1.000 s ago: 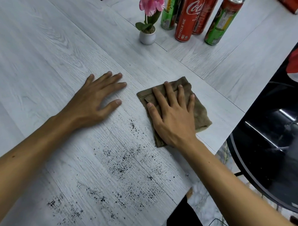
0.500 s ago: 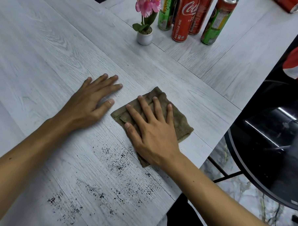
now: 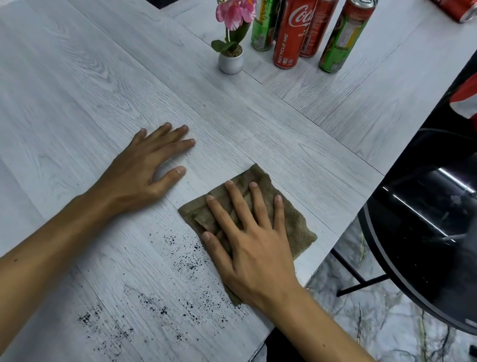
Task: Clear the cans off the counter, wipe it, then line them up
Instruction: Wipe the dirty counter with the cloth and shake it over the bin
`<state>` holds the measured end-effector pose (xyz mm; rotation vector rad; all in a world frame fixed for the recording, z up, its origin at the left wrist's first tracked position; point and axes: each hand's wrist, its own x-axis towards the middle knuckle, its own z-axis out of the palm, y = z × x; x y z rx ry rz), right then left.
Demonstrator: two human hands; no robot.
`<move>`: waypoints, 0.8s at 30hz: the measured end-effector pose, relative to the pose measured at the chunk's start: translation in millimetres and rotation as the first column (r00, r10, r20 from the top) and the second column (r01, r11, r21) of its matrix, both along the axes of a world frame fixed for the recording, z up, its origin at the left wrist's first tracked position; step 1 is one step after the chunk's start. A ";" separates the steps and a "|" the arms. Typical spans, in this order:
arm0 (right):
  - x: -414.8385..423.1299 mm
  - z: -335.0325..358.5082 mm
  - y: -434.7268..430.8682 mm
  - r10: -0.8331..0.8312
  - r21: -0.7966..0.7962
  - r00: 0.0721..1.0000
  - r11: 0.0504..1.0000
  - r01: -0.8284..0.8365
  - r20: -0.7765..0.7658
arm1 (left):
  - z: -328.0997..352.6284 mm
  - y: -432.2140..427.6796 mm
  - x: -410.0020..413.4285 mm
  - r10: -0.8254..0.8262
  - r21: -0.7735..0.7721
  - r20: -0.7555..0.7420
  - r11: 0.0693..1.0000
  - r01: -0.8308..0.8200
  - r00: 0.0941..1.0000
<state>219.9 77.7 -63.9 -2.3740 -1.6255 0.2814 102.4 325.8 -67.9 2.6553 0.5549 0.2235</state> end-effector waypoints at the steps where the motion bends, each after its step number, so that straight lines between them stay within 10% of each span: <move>1: 0.1 -0.5 -1.6 -0.006 -0.001 1.000 1.000 0.006 0.001 | 0.4 -1.0 0.1 0.000 0.002 0.000 1.000 0.000 1.000; 24: 38.7 -3.4 -27.7 -0.391 -0.002 0.920 0.920 0.391 0.019 | 1.7 -9.1 -13.4 -0.025 0.049 0.049 0.999 0.023 0.998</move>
